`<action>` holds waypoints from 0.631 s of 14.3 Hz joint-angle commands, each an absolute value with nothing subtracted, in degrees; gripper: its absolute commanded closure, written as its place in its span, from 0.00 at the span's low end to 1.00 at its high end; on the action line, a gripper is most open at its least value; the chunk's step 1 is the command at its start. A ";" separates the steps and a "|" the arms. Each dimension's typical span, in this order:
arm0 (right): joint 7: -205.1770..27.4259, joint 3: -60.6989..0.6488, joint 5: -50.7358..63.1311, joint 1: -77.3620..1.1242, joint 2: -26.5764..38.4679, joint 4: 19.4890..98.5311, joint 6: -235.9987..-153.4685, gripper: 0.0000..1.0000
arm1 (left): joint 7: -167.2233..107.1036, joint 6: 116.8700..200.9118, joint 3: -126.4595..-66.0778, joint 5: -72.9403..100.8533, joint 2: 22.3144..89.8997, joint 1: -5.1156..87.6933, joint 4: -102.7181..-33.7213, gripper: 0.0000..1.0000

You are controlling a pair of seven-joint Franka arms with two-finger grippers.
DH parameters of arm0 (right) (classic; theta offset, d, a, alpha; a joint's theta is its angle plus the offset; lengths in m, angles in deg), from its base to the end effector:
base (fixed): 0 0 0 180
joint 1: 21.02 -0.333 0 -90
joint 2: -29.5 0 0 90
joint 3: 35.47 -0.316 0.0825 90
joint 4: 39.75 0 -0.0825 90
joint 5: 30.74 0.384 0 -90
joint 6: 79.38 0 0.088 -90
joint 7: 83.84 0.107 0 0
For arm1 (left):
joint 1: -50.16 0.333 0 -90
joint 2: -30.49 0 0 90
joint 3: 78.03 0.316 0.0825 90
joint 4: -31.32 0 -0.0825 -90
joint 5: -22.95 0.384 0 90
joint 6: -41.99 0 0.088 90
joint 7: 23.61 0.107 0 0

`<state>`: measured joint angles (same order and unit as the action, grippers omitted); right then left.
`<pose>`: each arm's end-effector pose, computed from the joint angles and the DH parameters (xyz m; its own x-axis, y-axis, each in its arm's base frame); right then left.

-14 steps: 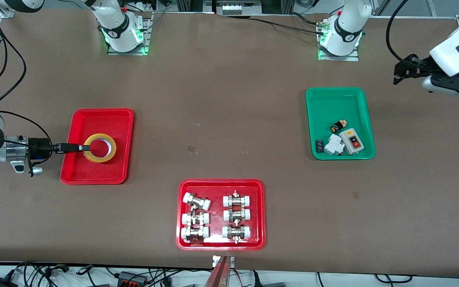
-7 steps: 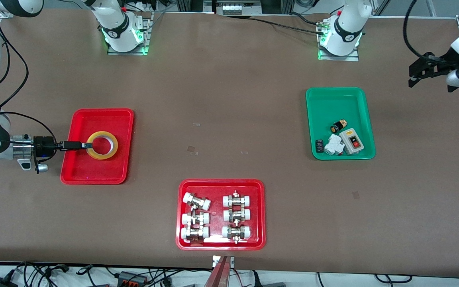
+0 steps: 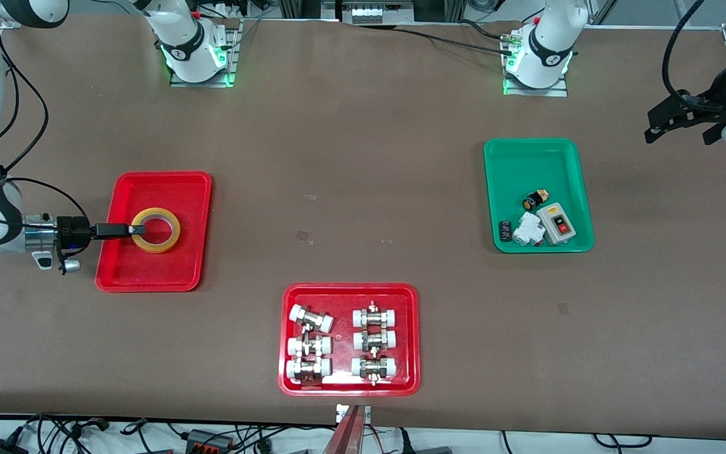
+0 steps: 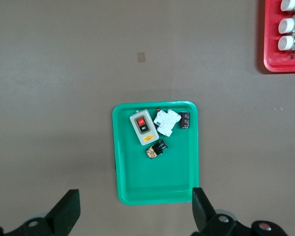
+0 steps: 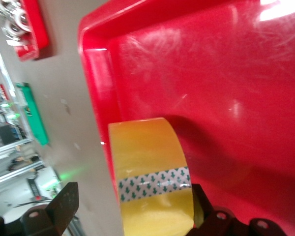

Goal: Left arm passes tape to right arm into tray
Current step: 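Carry the tape with the right gripper over the empty red tray, then lower the tape into the red tray and open the right gripper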

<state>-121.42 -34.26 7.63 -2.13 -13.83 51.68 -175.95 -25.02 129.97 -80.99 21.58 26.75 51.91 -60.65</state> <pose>0.6078 -0.1575 0.1699 0.9656 0.0976 -0.2411 -0.1132 -0.6769 -0.7273 0.5303 -0.0148 0.6406 1.0000 0.0028 -0.0049 0.0029 -0.9998 0.0204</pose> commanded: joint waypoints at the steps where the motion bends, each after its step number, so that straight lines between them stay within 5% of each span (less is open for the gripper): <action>1: -121.47 -34.60 1.46 -4.40 -10.41 53.50 -178.95 0.00 | -24.07 131.80 -81.02 20.58 27.76 52.45 -59.12 0.00; 9: -95.21 -34.68 -19.99 -12.66 1.18 49.83 -174.75 0.00 | -25.72 131.99 -81.63 20.58 27.94 52.71 -59.30 0.00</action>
<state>-101.39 -34.74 -15.96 -11.02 -3.07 50.86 -177.34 -24.97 132.88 -81.12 21.48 27.30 52.18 -60.63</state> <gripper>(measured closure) 0.000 0.000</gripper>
